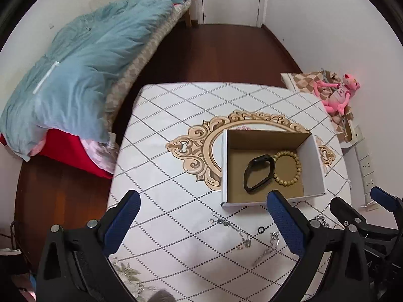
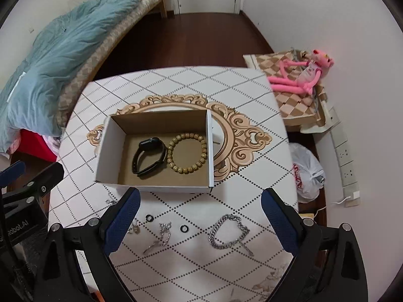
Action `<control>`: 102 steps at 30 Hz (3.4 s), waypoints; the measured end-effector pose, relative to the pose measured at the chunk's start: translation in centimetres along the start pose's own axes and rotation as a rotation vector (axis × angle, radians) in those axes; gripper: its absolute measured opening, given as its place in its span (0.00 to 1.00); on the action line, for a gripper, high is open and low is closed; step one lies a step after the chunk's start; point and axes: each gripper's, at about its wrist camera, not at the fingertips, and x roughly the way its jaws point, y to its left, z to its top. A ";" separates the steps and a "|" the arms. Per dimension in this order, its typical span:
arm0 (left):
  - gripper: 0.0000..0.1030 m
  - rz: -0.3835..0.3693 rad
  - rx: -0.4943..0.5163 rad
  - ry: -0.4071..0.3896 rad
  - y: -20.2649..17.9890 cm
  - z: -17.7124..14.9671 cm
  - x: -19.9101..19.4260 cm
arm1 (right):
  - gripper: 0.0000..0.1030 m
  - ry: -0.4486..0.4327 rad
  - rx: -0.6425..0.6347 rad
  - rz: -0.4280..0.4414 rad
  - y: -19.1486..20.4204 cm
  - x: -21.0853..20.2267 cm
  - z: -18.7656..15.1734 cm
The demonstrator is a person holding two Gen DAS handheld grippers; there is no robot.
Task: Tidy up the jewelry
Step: 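Move the right tool to the silver chain bracelet and close on it, then lift the silver chain bracelet with the right tool and release it into the box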
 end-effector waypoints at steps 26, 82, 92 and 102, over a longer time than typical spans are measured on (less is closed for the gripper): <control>0.99 -0.004 -0.026 -0.105 1.0 -5.4 -6.4 | 0.95 -0.136 0.071 0.053 -1.1 -8.3 -6.2; 0.72 -0.147 0.203 0.139 -11.7 -10.9 10.6 | 0.04 0.007 0.376 0.050 -10.4 6.7 -13.6; 0.05 -0.177 0.254 0.110 -12.0 -10.7 10.9 | 0.04 0.013 0.380 0.053 -10.2 6.9 -13.7; 0.04 -0.307 0.143 0.059 -7.6 -10.2 6.2 | 0.02 -0.032 0.374 0.117 -9.5 4.3 -13.1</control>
